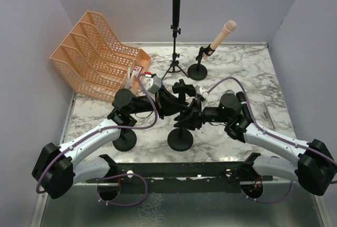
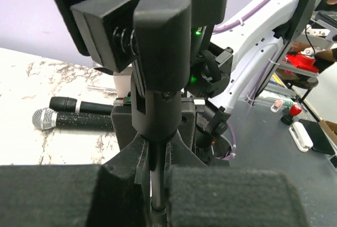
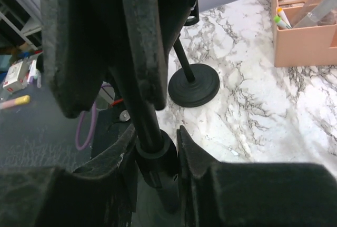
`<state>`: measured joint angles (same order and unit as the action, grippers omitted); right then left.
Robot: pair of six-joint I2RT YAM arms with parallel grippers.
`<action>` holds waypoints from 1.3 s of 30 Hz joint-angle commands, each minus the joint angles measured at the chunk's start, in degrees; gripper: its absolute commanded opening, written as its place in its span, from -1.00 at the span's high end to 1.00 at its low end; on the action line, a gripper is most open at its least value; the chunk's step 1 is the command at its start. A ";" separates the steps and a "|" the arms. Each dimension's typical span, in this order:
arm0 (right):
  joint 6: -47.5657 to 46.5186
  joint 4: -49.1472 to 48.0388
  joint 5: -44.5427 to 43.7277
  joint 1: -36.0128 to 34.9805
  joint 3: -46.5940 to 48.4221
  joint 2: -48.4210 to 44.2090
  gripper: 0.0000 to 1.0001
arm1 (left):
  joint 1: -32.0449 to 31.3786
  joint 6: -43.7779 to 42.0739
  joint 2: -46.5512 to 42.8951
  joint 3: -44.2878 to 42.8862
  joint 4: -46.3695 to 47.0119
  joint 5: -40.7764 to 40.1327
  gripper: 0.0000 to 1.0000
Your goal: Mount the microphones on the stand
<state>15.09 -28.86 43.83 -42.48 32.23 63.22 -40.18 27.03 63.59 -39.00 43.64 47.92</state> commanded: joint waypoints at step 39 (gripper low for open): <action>9.19 7.36 -37.11 -4.09 12.83 -5.34 0.99 | -0.50 2.50 -6.70 8.50 -7.70 -13.31 -0.74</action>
<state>26.02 -19.14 1.41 -46.48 41.71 60.82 -40.51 30.41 56.12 -29.23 39.05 23.70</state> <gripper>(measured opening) 0.286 0.913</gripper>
